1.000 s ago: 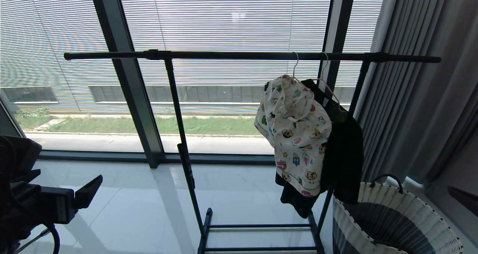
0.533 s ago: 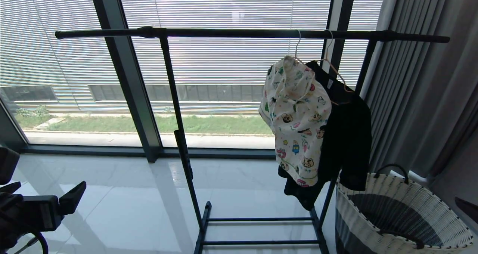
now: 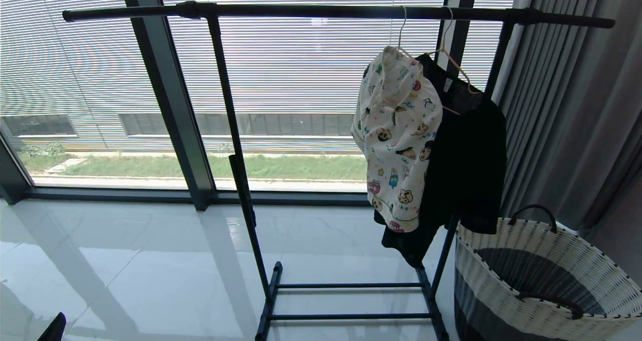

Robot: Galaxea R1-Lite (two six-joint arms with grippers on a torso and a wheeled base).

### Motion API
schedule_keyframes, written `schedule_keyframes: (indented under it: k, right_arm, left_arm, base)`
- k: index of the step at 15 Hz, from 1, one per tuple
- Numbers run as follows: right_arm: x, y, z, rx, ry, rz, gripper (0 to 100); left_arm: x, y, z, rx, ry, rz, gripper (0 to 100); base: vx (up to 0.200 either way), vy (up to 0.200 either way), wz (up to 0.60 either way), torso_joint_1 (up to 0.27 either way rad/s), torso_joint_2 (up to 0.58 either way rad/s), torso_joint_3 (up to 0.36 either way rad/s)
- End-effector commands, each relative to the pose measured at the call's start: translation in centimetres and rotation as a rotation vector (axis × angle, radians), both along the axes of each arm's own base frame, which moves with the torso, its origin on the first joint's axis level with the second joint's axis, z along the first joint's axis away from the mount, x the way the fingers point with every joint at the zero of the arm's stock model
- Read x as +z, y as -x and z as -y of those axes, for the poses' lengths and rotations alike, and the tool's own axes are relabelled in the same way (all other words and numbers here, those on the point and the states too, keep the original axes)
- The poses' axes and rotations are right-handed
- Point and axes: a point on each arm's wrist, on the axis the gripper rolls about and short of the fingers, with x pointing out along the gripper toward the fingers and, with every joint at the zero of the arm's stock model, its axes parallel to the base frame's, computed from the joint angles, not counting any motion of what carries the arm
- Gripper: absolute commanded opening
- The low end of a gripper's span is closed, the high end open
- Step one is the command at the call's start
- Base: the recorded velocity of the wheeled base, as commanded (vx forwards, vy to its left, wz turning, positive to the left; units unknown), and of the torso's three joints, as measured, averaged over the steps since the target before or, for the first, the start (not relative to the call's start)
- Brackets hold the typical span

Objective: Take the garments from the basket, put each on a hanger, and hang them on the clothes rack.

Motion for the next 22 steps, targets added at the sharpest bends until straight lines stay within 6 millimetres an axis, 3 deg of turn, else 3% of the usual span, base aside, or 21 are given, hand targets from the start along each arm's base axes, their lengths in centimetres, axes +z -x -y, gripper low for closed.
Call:
schedule_keyframes:
  k: [1, 5, 10, 15, 16, 17, 18, 19, 22]
  right_arm:
    - [-4.7, 4.1, 0.2, -0.058, 0.009, 0.177, 100]
    - [-5.6, 5.6, 0.2, -0.098, 0.021, 0.307, 100]
    - [-5.8, 5.5, 0.4, -0.189, -0.009, 0.318, 100]
    - [-5.1, 5.0, 0.4, -0.159, 0.077, 0.492, 100]
    - [-5.1, 4.9, 0.3, -0.119, 0.072, 0.492, 100]
    - [-5.5, 4.8, -0.1, 0.075, 0.055, 0.461, 100]
    - [-5.6, 4.8, -0.3, 0.148, 0.046, 0.450, 100]
    - [-5.6, 4.8, -0.3, 0.133, 0.039, 0.453, 100]
    - [-5.7, 4.8, 0.0, 0.007, -0.073, 0.460, 100]
  left_arm:
    - [-2.9, 5.1, 0.6, 0.065, -0.039, 0.165, 100]
    - [-3.1, 5.5, 0.4, 0.166, -0.049, 0.166, 100]
    - [-3.2, 5.5, 0.4, 0.186, 0.011, 0.194, 100]
    - [-2.5, 5.5, 0.4, 0.169, 0.001, 0.269, 100]
    - [-2.6, 5.4, 0.5, 0.142, 0.008, 0.267, 100]
    - [-2.9, 5.3, 0.8, -0.036, 0.035, 0.227, 100]
    - [-3.0, 5.2, 1.2, -0.200, 0.069, 0.219, 100]
    - [-3.1, 5.1, 1.4, -0.265, 0.120, 0.215, 100]
    - [-3.2, 5.2, 1.3, -0.206, 0.200, 0.209, 100]
  base:
    - [0.000, 0.000, 0.00, -0.051, 0.12, 0.071]
    - [0.000, 0.000, 0.00, -0.010, 0.03, 0.019]
    - [0.000, 0.000, 0.00, 0.000, 0.00, 0.000]
    - [0.000, 0.000, 0.00, 0.000, 0.00, 0.000]
    - [0.000, 0.000, 0.00, 0.000, 0.00, 0.000]
    - [0.000, 0.000, 0.00, 0.000, 0.00, 0.000]
    - [0.000, 0.000, 0.00, 0.000, 0.00, 0.000]
    - [0.000, 0.000, 0.00, 0.000, 0.00, 0.000]
    - [0.000, 0.000, 0.00, 0.000, 0.00, 0.000]
